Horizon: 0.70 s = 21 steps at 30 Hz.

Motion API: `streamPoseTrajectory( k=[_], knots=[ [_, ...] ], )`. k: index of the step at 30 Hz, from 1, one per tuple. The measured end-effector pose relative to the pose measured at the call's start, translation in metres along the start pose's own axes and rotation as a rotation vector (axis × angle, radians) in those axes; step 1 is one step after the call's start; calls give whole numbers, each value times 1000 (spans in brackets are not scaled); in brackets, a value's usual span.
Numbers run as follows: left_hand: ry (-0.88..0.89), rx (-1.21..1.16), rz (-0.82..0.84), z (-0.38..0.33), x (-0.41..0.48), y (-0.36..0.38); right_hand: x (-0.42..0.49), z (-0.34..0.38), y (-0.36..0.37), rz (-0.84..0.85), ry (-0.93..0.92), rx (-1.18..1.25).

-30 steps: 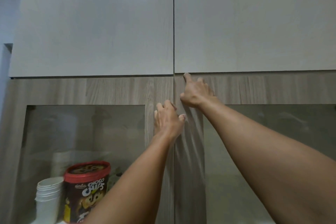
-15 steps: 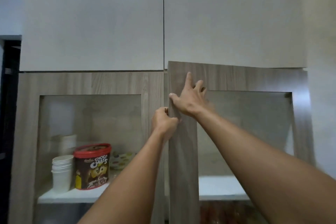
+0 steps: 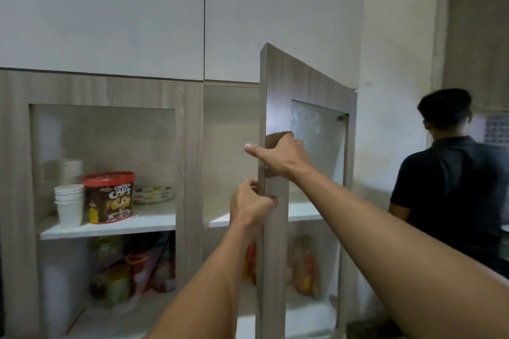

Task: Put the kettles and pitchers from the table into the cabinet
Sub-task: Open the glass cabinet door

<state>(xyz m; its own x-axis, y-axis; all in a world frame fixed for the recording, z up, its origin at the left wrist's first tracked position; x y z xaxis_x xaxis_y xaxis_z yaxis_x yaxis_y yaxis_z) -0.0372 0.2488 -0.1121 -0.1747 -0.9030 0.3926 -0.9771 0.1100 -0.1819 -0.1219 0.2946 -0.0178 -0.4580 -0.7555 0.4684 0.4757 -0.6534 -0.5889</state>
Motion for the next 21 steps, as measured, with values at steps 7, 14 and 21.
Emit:
streamPoseTrajectory(
  k=[7, 14, 21],
  knots=[
    [127, -45, 231, -14, -96, 99, -45, -47, -108, -100, -66, -20],
    [351, 53, 370, -63, -160, 228, -75, -132, -230, -197, -19, 13],
    [268, 175, 326, -126, -209, 392, -83, -264, -363, -339, 146, -8]
  ],
)
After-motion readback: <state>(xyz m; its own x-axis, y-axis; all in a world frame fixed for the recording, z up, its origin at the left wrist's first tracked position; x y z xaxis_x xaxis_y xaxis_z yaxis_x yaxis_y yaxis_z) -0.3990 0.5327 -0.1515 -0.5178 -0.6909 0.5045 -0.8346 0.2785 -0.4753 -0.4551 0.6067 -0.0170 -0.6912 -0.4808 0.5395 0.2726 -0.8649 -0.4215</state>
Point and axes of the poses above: each hand's wrist, its own x-axis towards the middle knuckle, its own y-axis out of the palm, z = x × y, the point moved 3 cm from there along x, towards the middle knuckle, and after that the axes turned 2 degrees about -x, right-handed, at the moved point
